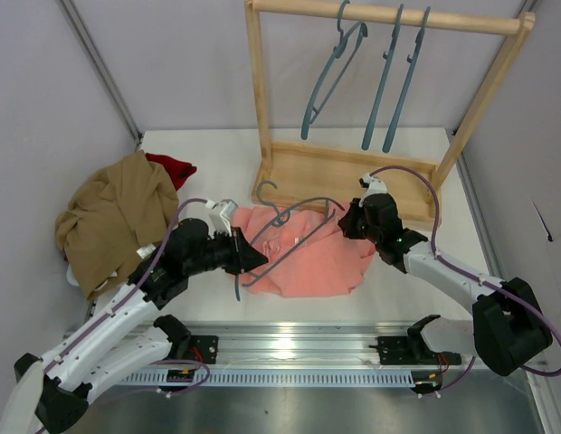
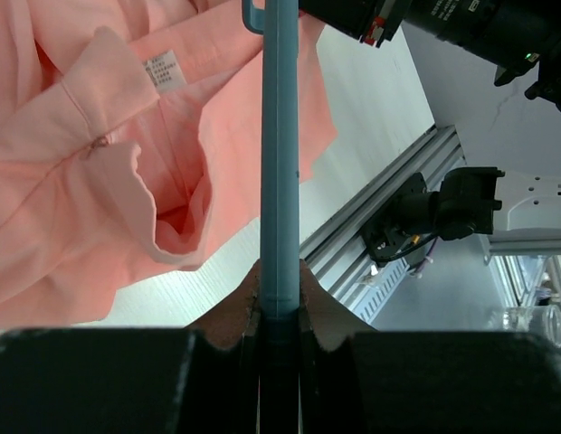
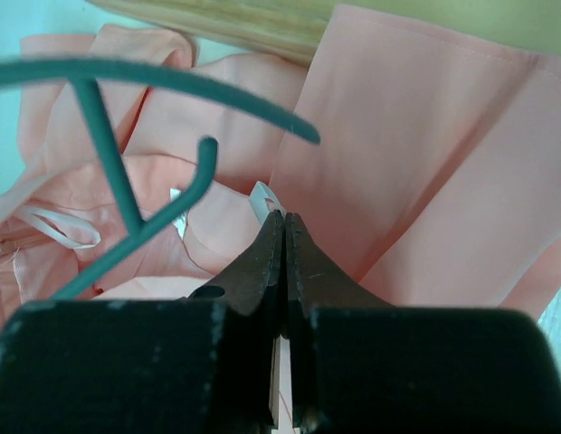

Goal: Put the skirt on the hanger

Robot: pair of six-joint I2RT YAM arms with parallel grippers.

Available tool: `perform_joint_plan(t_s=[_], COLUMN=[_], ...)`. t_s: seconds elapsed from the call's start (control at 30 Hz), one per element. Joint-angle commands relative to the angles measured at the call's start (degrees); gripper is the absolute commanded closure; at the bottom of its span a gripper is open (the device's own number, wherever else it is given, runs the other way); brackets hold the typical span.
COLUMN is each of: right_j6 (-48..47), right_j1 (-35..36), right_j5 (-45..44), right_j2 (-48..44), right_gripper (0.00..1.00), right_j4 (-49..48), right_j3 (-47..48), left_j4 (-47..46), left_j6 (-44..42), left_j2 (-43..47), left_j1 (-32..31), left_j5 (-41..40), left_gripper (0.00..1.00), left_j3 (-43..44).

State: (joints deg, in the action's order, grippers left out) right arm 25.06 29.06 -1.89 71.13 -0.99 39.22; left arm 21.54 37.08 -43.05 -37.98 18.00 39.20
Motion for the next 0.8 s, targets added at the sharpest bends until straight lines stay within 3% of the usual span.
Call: perform_joint_plan(t_s=[0.0, 0.33, 0.77], right_j6=[2.19, 2.10, -0.10], right_j1=[0.65, 3.19, 6.27], right_j5=[-5.66, -8.22, -18.06], right_j2=[-1.96, -2.67, -1.53], right_gripper=[1.00, 1.00, 1.00], right_j4=[-3.93, -7.44, -4.20], right_j3=[0.24, -1.25, -0.73], left_j4=[-1.41, -3.96, 0.78], left_j6=[3.43, 5.02, 3.35], left_j2=[-0.19, -1.78, -1.86], left_j1=[-0.17, -0.17, -0.17], left_j5=[2.04, 4.50, 1.52], left_gripper=[0.98, 0.98, 0.98], left_j3=[-1.75, -2.55, 1.84])
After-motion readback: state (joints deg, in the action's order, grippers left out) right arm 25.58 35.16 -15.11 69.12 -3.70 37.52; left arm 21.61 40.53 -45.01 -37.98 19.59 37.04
